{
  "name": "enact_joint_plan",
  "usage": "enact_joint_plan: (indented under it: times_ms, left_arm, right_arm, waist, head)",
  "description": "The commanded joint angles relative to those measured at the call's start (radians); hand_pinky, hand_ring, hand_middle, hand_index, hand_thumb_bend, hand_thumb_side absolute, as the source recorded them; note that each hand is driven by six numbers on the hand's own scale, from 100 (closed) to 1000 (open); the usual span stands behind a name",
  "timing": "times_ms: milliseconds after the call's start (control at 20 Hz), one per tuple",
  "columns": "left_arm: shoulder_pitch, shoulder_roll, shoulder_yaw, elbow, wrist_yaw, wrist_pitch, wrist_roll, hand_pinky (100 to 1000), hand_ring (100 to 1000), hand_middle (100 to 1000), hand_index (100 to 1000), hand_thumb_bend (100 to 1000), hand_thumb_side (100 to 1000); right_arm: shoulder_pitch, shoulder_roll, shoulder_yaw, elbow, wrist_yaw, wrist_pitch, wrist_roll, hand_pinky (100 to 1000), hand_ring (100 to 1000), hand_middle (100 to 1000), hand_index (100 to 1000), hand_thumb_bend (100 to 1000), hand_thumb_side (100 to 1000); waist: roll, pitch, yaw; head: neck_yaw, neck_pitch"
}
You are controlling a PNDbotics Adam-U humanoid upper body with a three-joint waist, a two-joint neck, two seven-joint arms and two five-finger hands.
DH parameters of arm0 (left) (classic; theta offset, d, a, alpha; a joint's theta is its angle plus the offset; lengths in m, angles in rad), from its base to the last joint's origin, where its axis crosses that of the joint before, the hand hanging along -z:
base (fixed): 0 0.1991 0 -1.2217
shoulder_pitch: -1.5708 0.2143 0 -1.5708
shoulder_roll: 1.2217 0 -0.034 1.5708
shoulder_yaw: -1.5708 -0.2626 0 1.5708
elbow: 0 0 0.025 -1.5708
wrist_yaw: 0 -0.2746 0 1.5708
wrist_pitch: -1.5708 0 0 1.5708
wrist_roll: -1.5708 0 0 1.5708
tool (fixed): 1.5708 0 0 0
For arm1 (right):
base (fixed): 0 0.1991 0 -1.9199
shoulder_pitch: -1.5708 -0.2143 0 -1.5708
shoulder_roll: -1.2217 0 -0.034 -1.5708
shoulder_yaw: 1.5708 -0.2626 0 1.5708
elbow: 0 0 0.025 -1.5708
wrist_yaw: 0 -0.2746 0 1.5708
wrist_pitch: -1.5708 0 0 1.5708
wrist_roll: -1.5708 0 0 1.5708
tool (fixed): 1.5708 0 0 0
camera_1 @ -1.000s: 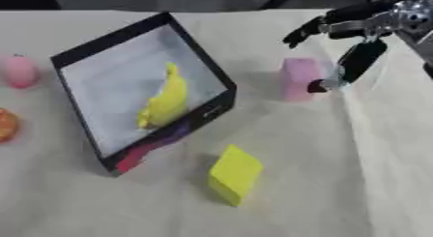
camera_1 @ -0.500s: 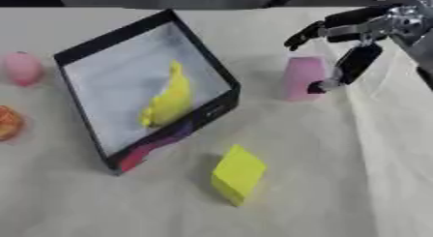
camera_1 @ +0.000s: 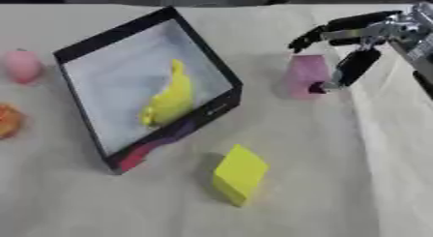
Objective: Pick up objects on the table and place them in the box.
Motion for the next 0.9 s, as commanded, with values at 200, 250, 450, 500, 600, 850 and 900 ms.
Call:
enact_joint_plan:
  times_ms: [200,250,450,500,600,850,900]
  left_arm:
    - [-0.011,0.011,0.003,-0.020,-0.003,0.002,-0.001,882,956,983,987,331,1000]
    - [-0.011,0.012,0.003,-0.021,-0.003,0.002,-0.001,882,956,983,987,331,1000]
    - [-0.013,0.013,0.003,-0.021,-0.002,0.003,0.000,882,955,983,986,331,1000]
    - [-0.013,0.013,0.003,-0.021,-0.002,0.003,0.000,882,955,983,986,331,1000]
    - [-0.013,0.012,0.003,-0.021,-0.002,0.004,0.000,882,955,983,983,331,1000]
    - [-0.010,0.011,0.004,-0.020,-0.003,0.005,0.002,883,954,982,981,329,1000]
    - [-0.010,0.012,0.004,-0.021,-0.003,0.005,0.002,883,954,982,980,329,1000]
  right_arm:
    - [0.017,-0.060,-0.027,-0.028,0.014,0.011,-0.013,1000,968,858,1000,419,346]
    - [0.018,-0.059,-0.028,-0.024,0.020,0.014,-0.013,1000,965,857,1000,427,351]
    - [0.015,-0.048,-0.033,-0.001,0.044,0.022,-0.022,1000,941,845,1000,406,333]
    - [0.013,-0.044,-0.033,0.004,0.047,0.025,-0.027,1000,927,834,1000,387,328]
    - [0.010,-0.036,-0.038,0.015,0.045,0.036,-0.041,982,872,772,981,252,405]
    - [-0.009,-0.017,-0.066,0.031,0.005,0.101,-0.109,891,682,582,879,104,300]
    - [-0.012,-0.014,-0.069,0.030,-0.002,0.114,-0.123,857,600,549,811,100,240]
  waist:
    - [-0.008,0.005,0.005]
    - [-0.009,0.005,0.006]
    - [-0.011,0.005,0.007]
    - [-0.012,0.005,0.007]
    - [-0.013,0.004,0.007]
    - [-0.014,0.001,0.007]
    - [-0.014,0.001,0.007]
  head:
    - [-0.008,-0.016]
    - [-0.009,-0.016]
    - [-0.011,-0.019]
    - [-0.011,-0.019]
    - [-0.011,-0.021]
    - [-0.007,-0.027]
    - [-0.008,-0.028]
